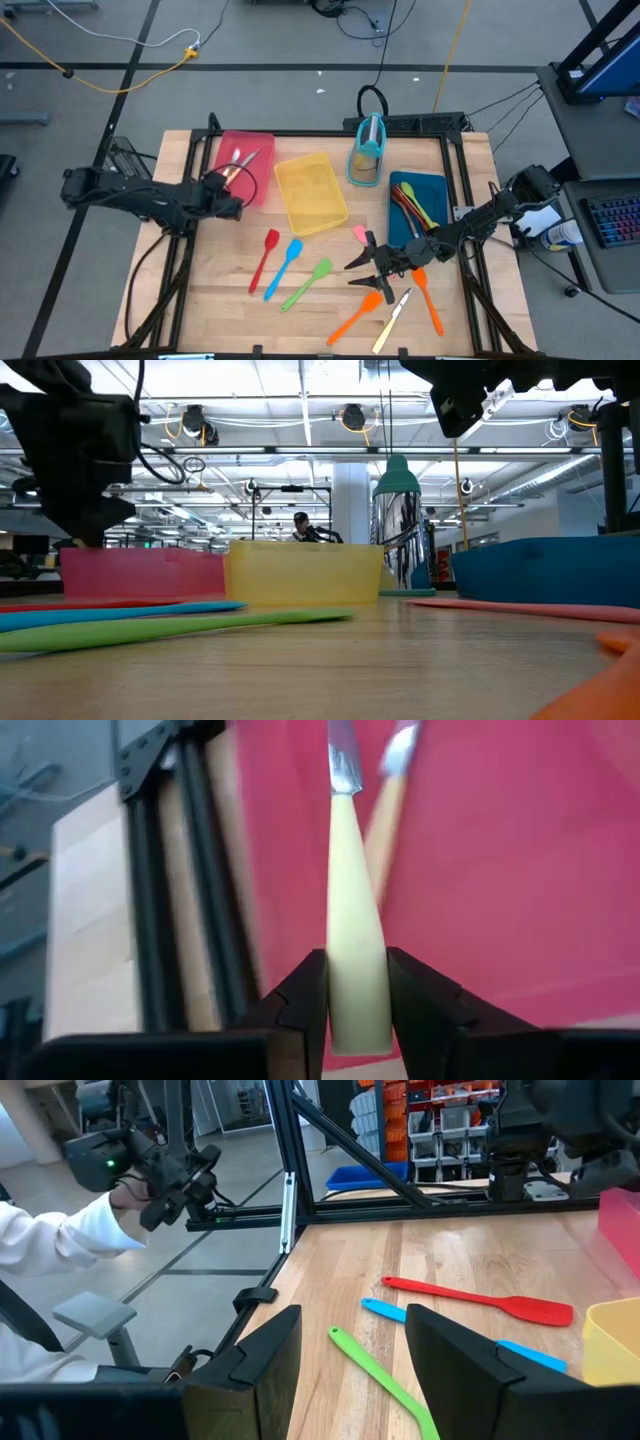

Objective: Pick & Place Kitchen Items
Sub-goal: Put the top yellow knife into the red bin

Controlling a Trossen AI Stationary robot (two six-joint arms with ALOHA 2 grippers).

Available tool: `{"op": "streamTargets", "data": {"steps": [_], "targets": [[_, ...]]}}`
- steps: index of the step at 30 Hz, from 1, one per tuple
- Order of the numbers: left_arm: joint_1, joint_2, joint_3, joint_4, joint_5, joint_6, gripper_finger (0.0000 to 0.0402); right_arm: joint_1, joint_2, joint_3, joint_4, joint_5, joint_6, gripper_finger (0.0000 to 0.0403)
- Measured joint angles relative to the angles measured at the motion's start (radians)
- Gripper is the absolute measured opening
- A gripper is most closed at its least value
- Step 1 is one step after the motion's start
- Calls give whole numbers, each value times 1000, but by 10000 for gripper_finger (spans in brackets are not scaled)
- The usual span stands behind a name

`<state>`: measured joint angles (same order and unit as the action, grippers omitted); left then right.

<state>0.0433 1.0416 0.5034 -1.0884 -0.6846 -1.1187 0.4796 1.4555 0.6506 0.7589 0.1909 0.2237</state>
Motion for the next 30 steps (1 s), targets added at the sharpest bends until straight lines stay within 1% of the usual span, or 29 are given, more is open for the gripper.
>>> {"op": "streamTargets", "data": {"steps": [3, 8, 11, 13, 17, 21, 25, 30], "targets": [[49, 0, -4, 25, 4, 58, 104, 0, 0, 0, 0, 0, -5, 173], [132, 0, -4, 115, 6, 198, 110, 0, 0, 0, 0, 0, -11, 173], [179, 0, -3, 188, 36, 295, 111, 0, 0, 0, 0, 0, -11, 173], [207, 0, -3, 215, 66, 334, 111, 0, 0, 0, 0, 0, -11, 173], [247, 0, -3, 245, 107, 365, 112, 0, 0, 0, 0, 0, -11, 173], [265, 0, -3, 245, 109, 373, 112, 0, 0, 0, 0, 0, -11, 173], [266, 0, -3, 245, 116, 388, 112, 0, 0, 0, -1, 0, -12, 173], [265, 0, -3, 245, 157, 389, 113, 0, 0, 0, -1, 0, -12, 173]]}}
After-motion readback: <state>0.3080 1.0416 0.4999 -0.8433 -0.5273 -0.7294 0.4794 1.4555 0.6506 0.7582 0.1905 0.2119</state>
